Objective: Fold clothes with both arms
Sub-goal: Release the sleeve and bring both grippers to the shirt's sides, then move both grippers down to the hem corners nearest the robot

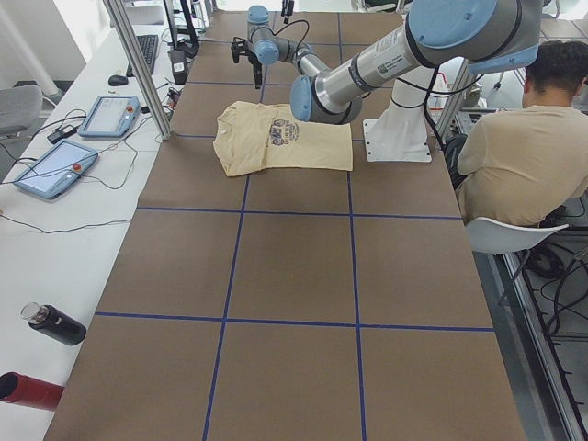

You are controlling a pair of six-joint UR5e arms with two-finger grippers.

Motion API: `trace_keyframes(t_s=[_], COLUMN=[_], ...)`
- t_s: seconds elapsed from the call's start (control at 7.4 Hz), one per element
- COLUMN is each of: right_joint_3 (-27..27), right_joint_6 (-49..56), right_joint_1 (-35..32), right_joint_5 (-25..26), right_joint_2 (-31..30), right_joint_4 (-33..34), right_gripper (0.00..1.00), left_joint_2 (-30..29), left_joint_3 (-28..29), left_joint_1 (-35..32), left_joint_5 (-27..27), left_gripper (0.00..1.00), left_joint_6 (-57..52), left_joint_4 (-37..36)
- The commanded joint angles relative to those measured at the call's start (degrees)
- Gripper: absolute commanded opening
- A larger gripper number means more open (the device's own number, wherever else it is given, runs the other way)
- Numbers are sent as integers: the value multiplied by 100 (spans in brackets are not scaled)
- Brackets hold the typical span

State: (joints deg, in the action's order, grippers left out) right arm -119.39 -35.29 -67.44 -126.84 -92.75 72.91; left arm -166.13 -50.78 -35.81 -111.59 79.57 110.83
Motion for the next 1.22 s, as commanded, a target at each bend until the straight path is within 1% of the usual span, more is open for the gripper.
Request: trace_keyframes(t_s=[0.0,0.14,0.27,0.41,0.54,0.68,0.81,0.95,1.08], right_joint_3=[-49,-232,-477,-662,-803,-831,-848,-849,-849], right_joint_6=[-1019,-1607,-2222,-2750,-3216,-3647,-3974,-4368,-4529], right_joint_1=[588,1061,1745,2404,3124,3784,4469,5085,5692], right_joint_5=[237,648,1287,1903,2622,3239,3941,4496,5137], right_joint_2=[91,91,91,82,56,38,21,-32,-145], right_joint_4=[-328,-382,-382,-382,-374,-374,-365,-330,-251], right_gripper=[100,100,100,100,100,100,100,100,100], left_joint_2=[1139,1797,2830,3841,4713,5270,5676,5854,5977], left_joint_3=[-1619,-2506,-3699,-4833,-5793,-6368,-6635,-6646,-6638], left_joint_1=[-5,-13,13,204,589,880,1214,1600,1969], left_joint_5=[6,32,76,355,845,954,1347,1551,1796], left_gripper=[99,99,100,100,100,100,100,100,100], left_joint_6=[-502,-608,-740,-968,-979,-909,-795,-350,-76], left_joint_4=[-567,-867,-861,-844,-800,-808,-800,-765,-756])
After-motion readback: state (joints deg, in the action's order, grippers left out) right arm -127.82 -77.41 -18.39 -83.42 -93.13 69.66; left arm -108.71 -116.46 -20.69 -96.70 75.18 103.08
